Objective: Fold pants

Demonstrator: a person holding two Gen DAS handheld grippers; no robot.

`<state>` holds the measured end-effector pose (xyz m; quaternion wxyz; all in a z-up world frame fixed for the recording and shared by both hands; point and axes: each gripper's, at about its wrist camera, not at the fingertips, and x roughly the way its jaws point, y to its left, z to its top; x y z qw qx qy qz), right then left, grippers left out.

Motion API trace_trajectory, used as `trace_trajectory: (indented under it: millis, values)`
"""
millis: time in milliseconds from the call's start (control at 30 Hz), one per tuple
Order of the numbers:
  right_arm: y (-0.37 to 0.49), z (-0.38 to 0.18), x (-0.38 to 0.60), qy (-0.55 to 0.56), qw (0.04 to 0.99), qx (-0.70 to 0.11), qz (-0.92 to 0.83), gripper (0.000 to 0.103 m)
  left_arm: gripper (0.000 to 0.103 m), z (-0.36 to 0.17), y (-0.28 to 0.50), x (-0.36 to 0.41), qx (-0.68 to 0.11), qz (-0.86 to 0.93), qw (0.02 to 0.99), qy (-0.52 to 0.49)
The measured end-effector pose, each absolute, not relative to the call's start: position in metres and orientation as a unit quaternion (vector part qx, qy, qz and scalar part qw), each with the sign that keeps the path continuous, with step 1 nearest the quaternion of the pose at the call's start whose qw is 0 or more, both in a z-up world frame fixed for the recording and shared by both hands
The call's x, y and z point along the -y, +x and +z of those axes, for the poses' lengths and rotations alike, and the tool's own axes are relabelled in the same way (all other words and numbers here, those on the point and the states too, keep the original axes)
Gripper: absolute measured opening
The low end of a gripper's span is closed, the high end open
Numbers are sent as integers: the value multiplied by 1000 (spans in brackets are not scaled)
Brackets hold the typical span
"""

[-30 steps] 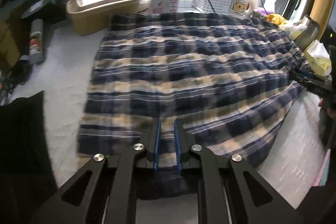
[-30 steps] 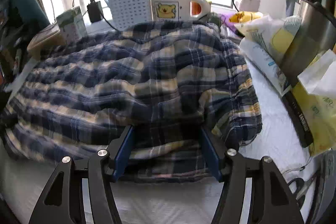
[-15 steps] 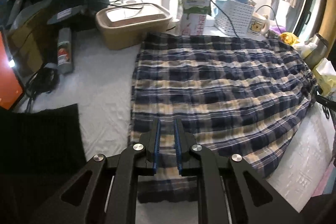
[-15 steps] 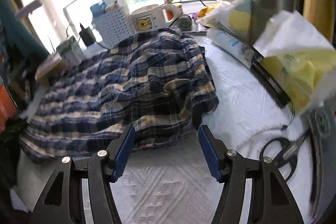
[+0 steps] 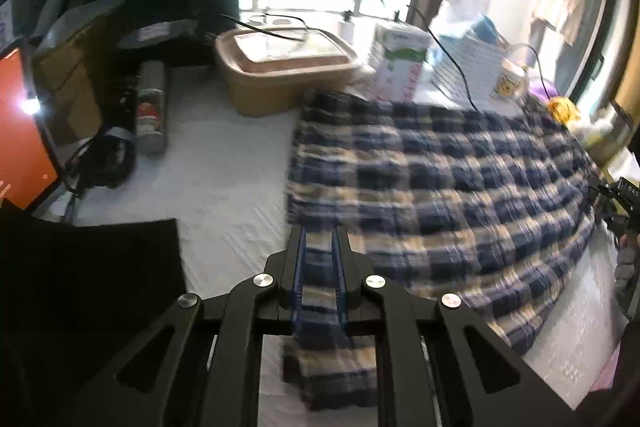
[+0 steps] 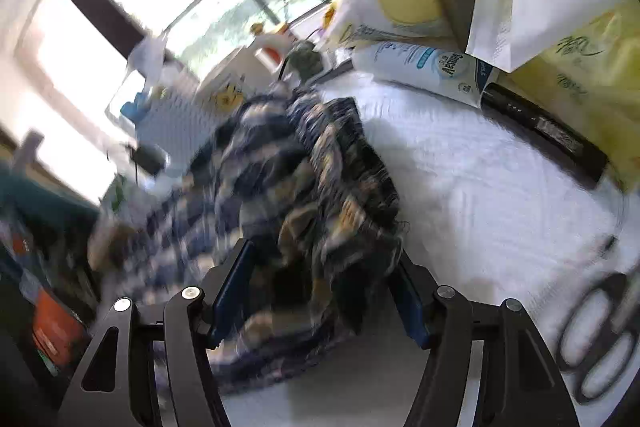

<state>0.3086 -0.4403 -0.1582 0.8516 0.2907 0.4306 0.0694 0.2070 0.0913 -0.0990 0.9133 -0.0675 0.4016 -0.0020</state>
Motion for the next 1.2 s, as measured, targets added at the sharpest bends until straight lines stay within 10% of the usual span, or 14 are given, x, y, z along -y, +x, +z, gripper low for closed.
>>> trace_trajectory:
  millis: [67, 167, 267, 1200]
  values:
    - [318, -161, 443, 316, 845, -425, 68, 68, 13, -96, 209, -98, -395, 6, 915, -81]
    - [331, -164, 440, 332, 841, -422, 69, 24, 13, -93, 211, -104, -388, 7, 918, -87]
    - [337, -170, 440, 349, 836, -417, 70, 19, 13, -91, 210, -103, -385, 2, 919, -84]
    - [342, -23, 201, 98, 913, -336, 210, 16, 13, -75, 177, -161, -336, -85, 923, -166]
